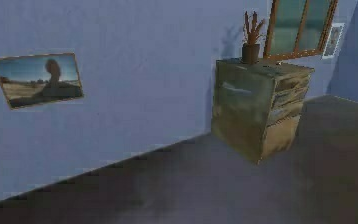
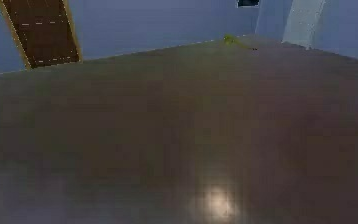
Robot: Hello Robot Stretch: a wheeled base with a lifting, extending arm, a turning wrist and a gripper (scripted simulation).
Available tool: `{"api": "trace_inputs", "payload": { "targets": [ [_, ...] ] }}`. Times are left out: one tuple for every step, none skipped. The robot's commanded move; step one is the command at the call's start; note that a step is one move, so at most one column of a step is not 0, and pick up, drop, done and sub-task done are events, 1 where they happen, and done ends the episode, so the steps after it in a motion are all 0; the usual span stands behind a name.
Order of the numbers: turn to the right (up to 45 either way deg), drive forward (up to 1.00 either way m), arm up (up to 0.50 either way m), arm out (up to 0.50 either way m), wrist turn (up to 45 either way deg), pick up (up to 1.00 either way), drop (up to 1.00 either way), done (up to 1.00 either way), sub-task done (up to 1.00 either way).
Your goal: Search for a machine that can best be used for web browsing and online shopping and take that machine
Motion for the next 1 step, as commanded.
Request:
{"api": "trace_inputs", "payload": {
  "targets": [
    [45.0,0.0,0.0,0.0,0.0,0.0,0.0,0.0,0.0]
  ]
}}
